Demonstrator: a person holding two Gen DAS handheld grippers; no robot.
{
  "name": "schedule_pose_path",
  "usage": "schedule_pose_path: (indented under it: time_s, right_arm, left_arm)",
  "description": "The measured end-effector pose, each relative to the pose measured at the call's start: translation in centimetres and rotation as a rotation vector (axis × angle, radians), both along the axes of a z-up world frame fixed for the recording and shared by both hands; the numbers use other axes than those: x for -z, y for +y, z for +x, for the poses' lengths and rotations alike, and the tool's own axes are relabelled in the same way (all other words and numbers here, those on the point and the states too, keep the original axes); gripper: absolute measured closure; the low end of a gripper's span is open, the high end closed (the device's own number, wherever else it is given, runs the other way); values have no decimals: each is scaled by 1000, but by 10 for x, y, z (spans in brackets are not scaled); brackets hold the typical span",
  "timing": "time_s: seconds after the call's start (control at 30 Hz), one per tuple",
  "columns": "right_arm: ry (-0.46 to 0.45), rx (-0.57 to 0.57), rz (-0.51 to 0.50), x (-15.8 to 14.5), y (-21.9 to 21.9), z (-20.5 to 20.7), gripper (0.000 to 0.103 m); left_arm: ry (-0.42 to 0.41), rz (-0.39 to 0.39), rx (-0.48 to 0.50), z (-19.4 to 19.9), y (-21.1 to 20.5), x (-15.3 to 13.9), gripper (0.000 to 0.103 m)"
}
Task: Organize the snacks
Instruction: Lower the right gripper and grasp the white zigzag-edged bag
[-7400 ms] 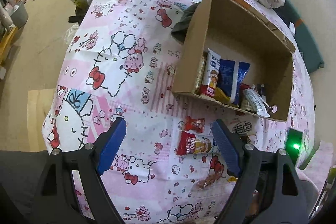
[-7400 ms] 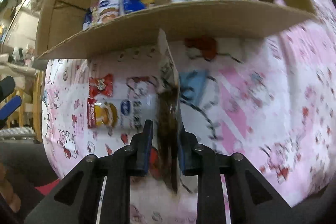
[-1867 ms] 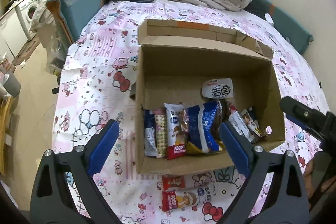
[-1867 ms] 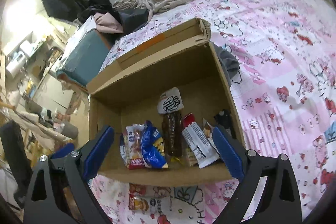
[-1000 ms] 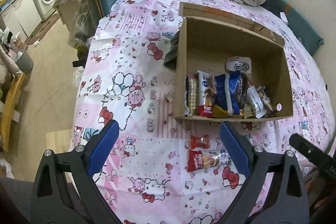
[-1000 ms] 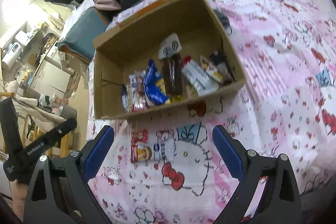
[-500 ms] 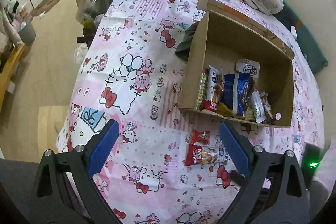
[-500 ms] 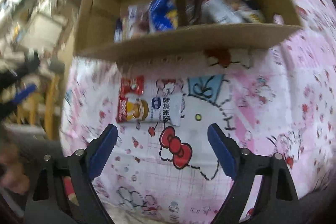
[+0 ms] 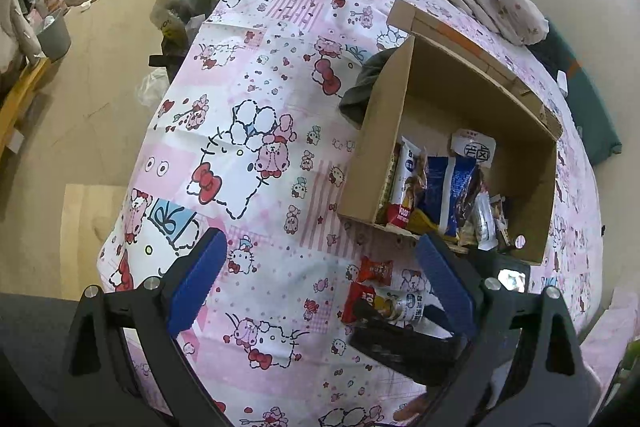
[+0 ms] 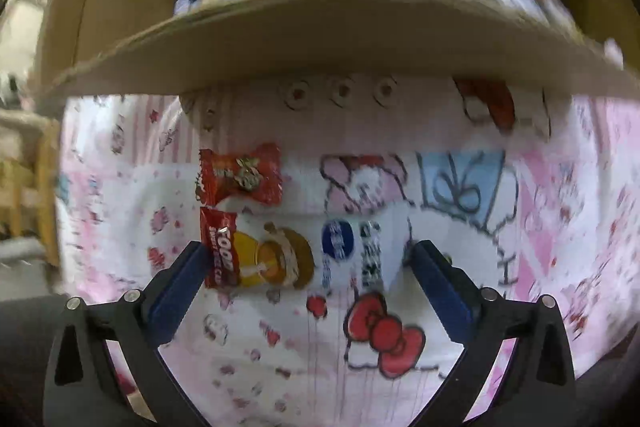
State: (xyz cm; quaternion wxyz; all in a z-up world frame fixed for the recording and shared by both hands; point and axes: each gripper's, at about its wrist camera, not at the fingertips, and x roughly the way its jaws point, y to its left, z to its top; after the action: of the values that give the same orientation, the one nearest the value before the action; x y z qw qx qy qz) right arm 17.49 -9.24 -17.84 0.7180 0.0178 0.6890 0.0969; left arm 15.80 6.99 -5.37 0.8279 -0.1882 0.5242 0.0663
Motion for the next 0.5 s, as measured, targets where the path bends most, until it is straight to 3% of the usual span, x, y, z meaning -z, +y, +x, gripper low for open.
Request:
schedule_pose_path:
  time_s: [0.13, 0.27, 0.3, 0.37, 0.43, 0.5]
  right_arm:
    - [-10, -49, -73, 6, 13, 0, 0]
    - [-38, -81, -69, 7, 16, -1, 0]
    - [-57, -99, -71, 6, 16, -3, 7]
    - [-97, -127, -64, -5, 16, -13, 32]
    - [-88, -135, -16, -15, 14, -19, 73]
    - [-54, -128, 59, -20, 4, -23, 84]
  left_arm:
    - [0, 0, 4, 1, -2, 0, 8]
    - [1, 1, 5, 1, -3, 1, 8]
    - [0, 2, 6, 1, -2, 1, 8]
    - [2, 8, 6, 1, -2, 1, 8]
    - [3, 8, 1, 0, -2, 1, 8]
    - [9, 12, 0, 0, -2, 3, 8]
